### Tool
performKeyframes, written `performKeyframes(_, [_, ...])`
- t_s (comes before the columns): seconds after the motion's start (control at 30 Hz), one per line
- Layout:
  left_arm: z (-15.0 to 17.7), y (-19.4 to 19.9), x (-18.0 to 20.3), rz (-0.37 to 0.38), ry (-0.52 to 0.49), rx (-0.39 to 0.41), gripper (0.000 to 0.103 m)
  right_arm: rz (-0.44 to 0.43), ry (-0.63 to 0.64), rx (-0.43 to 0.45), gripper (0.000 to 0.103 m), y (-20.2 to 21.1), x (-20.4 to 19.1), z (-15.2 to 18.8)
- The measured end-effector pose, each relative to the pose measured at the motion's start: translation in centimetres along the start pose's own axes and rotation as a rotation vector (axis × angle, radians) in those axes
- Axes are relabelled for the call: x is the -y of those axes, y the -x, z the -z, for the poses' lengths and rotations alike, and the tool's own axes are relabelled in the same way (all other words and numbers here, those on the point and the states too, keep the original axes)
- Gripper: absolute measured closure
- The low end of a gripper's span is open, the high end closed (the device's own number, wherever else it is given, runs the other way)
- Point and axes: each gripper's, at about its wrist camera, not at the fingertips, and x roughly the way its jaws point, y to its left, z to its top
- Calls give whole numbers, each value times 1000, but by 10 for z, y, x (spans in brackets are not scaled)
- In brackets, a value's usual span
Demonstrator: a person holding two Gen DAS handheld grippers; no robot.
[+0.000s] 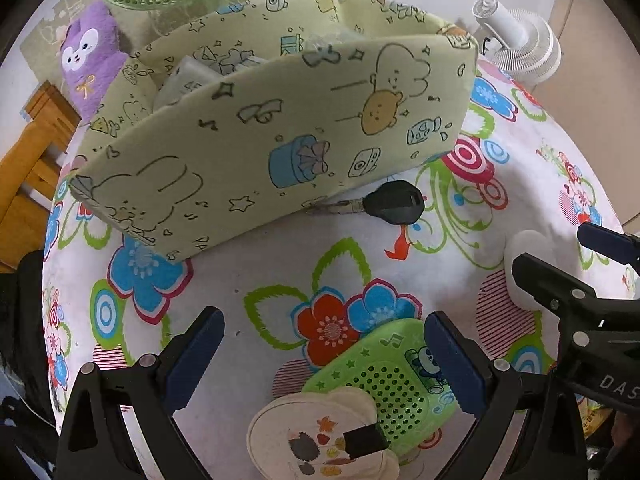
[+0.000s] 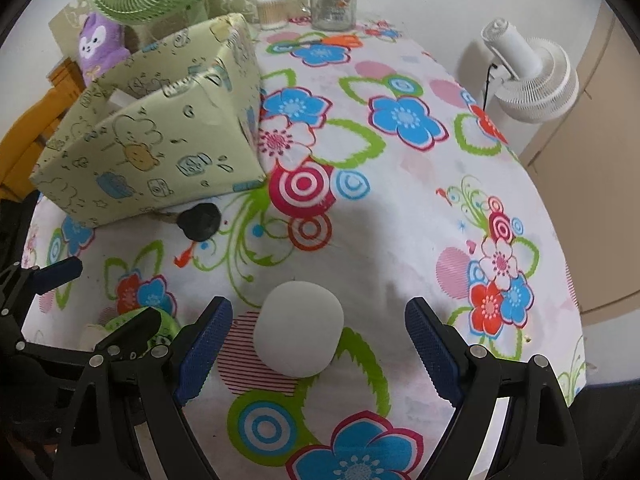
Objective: Organize rigid objects
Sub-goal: 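Reach the left tool to the black key fob while the right tool reaches the white round ball, then grasp the black key fob with the left tool while the right tool grasps the white ball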
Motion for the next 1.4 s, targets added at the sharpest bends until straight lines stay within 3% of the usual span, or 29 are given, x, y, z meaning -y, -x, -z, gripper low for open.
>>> performKeyframes(0.23, [-2,-7,2,-4,-15,-5,2,-17,-57,-53,24,-16,2,3])
performKeyframes(0.43, [-7,-13,8,5,-22,-3,2,-30,-45,-69,50,-19,-5,-2])
performKeyframes(1.4, [-80,-57,39,-16,122,-13,3,16,23,-76,51,-38,16,-59])
